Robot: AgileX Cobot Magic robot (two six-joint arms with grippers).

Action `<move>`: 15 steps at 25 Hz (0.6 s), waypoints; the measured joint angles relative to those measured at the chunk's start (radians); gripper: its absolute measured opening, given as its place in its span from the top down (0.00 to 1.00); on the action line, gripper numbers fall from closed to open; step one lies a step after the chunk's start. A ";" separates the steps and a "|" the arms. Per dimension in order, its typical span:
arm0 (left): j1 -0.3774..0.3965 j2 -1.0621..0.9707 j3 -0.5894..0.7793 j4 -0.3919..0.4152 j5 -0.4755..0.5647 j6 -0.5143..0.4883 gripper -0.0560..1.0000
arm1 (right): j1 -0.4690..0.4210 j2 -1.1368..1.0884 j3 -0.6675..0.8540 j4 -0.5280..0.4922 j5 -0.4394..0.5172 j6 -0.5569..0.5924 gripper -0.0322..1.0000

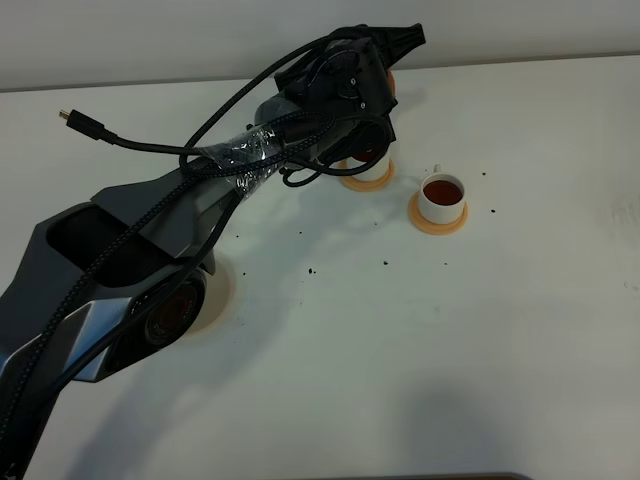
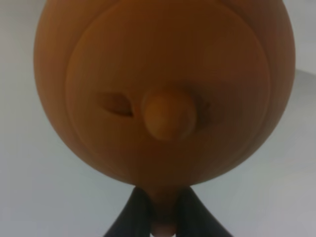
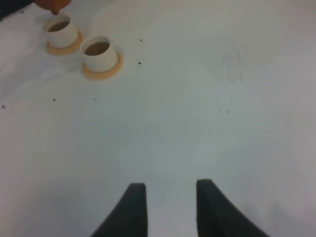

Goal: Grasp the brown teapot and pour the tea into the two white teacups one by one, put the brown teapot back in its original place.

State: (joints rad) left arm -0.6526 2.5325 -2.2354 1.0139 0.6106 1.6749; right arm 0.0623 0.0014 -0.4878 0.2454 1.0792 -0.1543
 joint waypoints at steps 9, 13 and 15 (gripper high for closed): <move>0.011 -0.057 0.000 -0.004 0.136 -0.207 0.84 | 0.000 0.000 0.000 0.000 0.000 0.000 0.74; 0.011 -0.122 0.000 -0.037 0.259 -0.299 0.84 | 0.000 0.000 0.000 0.000 0.000 0.000 0.74; 0.011 -0.148 0.000 -0.099 0.339 -0.316 0.84 | 0.000 0.000 0.000 0.000 0.000 0.000 0.74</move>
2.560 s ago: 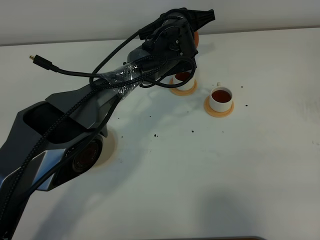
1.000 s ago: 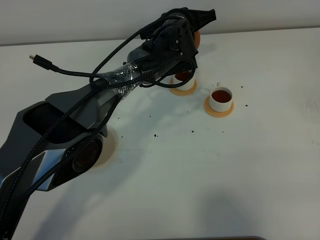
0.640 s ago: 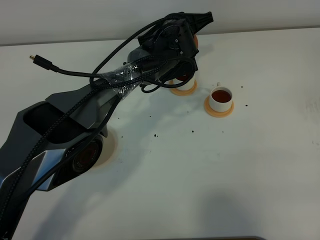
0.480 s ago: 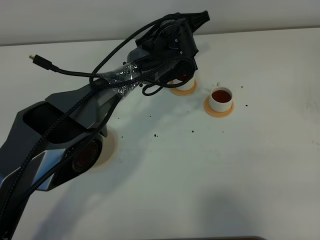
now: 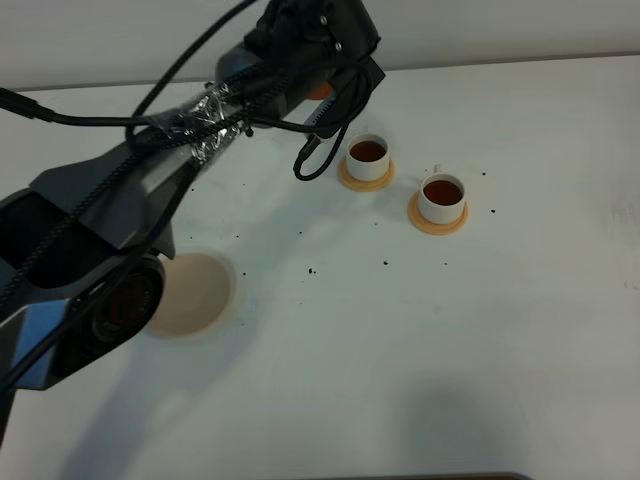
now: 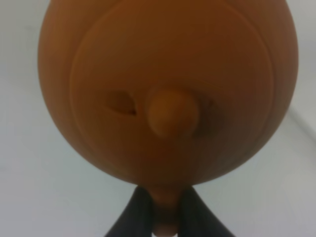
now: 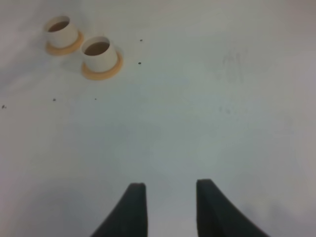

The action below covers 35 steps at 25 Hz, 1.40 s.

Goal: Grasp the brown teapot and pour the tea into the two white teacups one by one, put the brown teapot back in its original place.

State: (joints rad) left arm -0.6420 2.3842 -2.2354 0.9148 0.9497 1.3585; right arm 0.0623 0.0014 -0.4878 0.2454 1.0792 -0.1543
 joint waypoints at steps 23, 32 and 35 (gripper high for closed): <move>0.129 -0.036 0.036 -0.629 0.239 -0.669 0.84 | 0.000 0.000 0.000 0.000 0.000 0.000 0.74; 0.166 -0.035 0.161 -0.690 0.239 -0.736 0.84 | 0.000 0.000 0.000 0.000 0.000 0.000 0.74; 0.170 -0.034 0.161 -0.706 0.239 -0.743 0.84 | 0.000 0.000 0.000 0.000 0.000 0.000 0.74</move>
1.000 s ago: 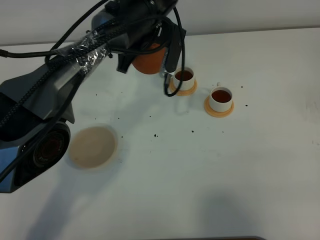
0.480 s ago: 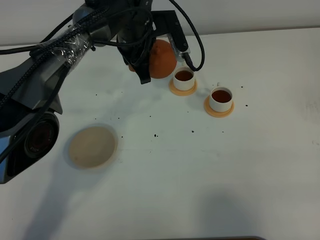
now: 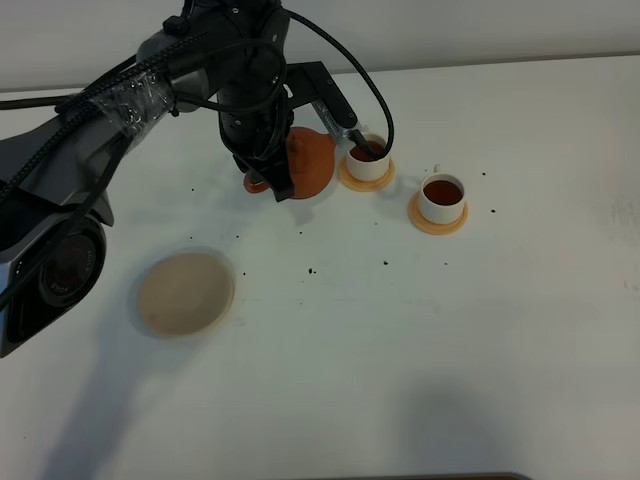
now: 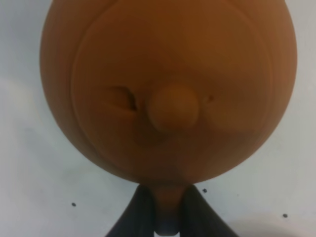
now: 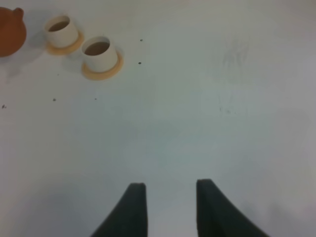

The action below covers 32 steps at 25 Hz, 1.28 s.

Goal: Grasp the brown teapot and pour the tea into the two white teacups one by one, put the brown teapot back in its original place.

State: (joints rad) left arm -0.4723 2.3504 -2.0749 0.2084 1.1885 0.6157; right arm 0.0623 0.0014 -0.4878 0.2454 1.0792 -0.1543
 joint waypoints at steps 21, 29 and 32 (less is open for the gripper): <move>0.014 -0.418 0.344 -0.114 0.000 -0.424 0.84 | 0.000 0.000 0.000 0.000 0.000 0.000 0.74; 0.085 -0.621 0.709 -0.106 0.000 -0.537 0.84 | 0.000 0.000 0.000 0.000 0.000 0.000 0.74; 0.112 -0.673 0.845 -0.136 -0.015 -0.561 0.84 | 0.000 0.000 0.000 0.000 0.000 0.000 0.74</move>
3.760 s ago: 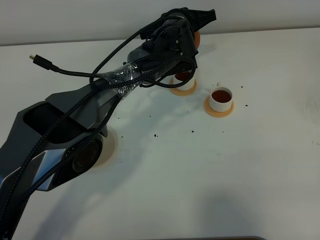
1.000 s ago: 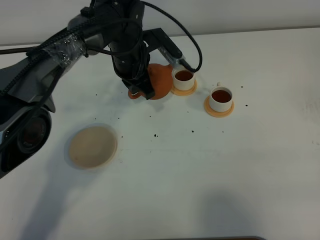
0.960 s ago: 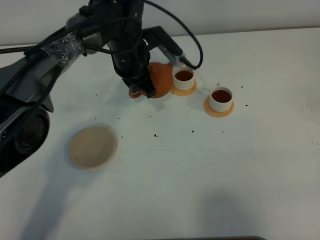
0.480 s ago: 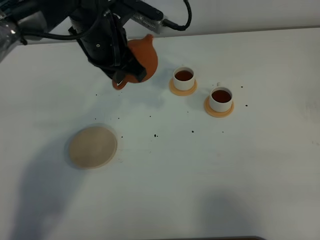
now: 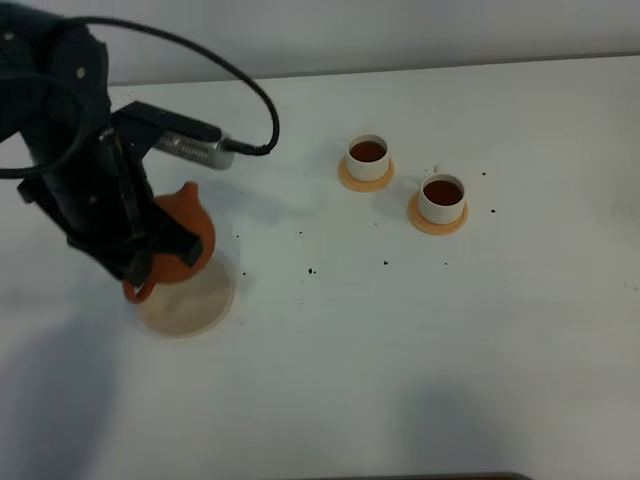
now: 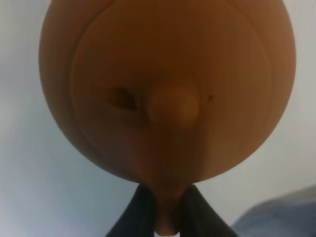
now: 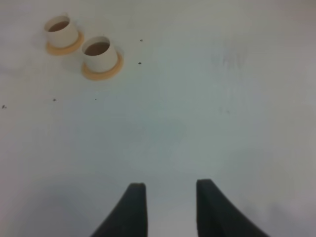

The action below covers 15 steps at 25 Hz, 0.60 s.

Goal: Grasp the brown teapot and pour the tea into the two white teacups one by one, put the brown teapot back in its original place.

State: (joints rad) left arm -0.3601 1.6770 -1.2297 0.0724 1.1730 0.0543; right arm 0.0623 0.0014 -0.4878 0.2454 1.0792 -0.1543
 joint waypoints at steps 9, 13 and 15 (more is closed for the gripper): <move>0.045 -0.045 0.267 -0.049 -0.289 -0.048 0.84 | 0.000 0.000 0.000 0.000 0.000 0.000 0.74; 0.045 -0.035 0.282 -0.053 -0.348 -0.063 0.84 | 0.000 0.000 0.000 0.000 0.000 0.000 0.74; 0.045 -0.025 0.283 -0.054 -0.360 -0.063 0.84 | 0.000 0.000 0.000 0.000 0.000 0.000 0.74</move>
State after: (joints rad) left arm -0.3152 1.6523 -0.9466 0.0185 0.8131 -0.0089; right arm 0.0623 0.0014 -0.4878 0.2454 1.0792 -0.1543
